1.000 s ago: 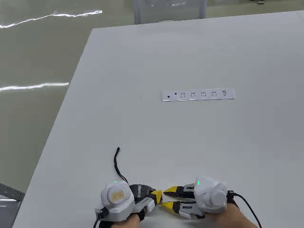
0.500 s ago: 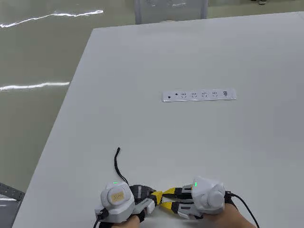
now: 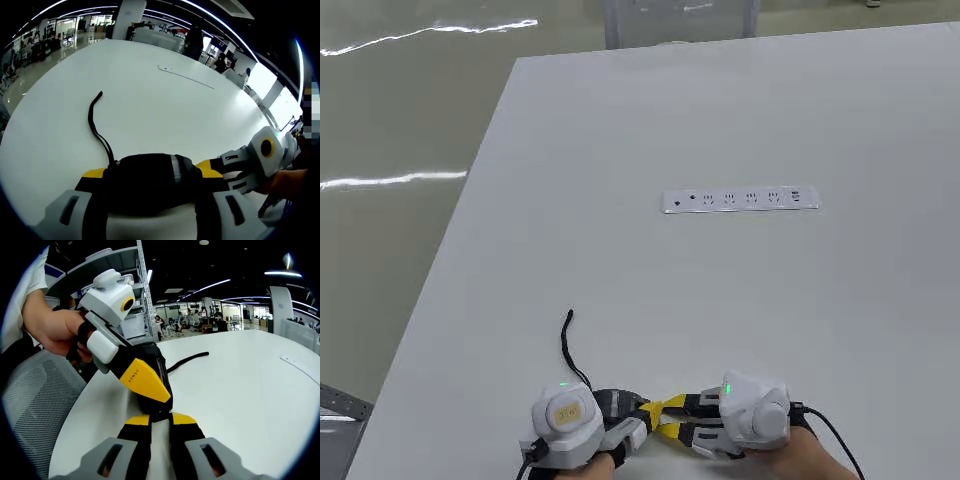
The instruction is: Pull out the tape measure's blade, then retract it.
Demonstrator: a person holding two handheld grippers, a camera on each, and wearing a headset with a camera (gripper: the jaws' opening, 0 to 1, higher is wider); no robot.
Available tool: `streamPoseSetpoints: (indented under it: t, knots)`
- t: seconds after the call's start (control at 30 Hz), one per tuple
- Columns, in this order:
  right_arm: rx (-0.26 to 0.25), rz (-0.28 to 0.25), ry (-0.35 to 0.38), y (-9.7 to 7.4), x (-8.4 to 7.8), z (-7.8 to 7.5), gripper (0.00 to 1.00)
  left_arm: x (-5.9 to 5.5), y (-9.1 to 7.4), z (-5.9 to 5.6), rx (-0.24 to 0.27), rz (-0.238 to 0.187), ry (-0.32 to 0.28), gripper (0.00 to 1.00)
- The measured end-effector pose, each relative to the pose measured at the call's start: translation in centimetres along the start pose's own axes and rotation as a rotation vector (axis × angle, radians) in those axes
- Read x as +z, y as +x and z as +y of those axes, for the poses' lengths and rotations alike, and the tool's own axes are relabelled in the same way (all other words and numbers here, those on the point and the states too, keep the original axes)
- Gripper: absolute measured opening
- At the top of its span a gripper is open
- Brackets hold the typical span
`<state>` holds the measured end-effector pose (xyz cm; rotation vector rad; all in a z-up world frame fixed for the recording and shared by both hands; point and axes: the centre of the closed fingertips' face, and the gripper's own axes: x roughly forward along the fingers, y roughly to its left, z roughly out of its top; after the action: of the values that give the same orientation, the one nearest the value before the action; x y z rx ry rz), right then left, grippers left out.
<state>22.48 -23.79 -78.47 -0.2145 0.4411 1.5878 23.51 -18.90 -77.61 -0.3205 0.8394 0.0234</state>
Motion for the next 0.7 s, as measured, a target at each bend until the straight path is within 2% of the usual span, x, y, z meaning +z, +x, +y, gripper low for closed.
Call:
streamPoseSetpoints:
  t: [0.7]
  knots:
    - [-0.004, 0.006, 0.012, 0.04, 0.02, -0.06, 0.13, 0.04, -0.08, -0.04, -0.01, 0.001, -0.009, 0.69]
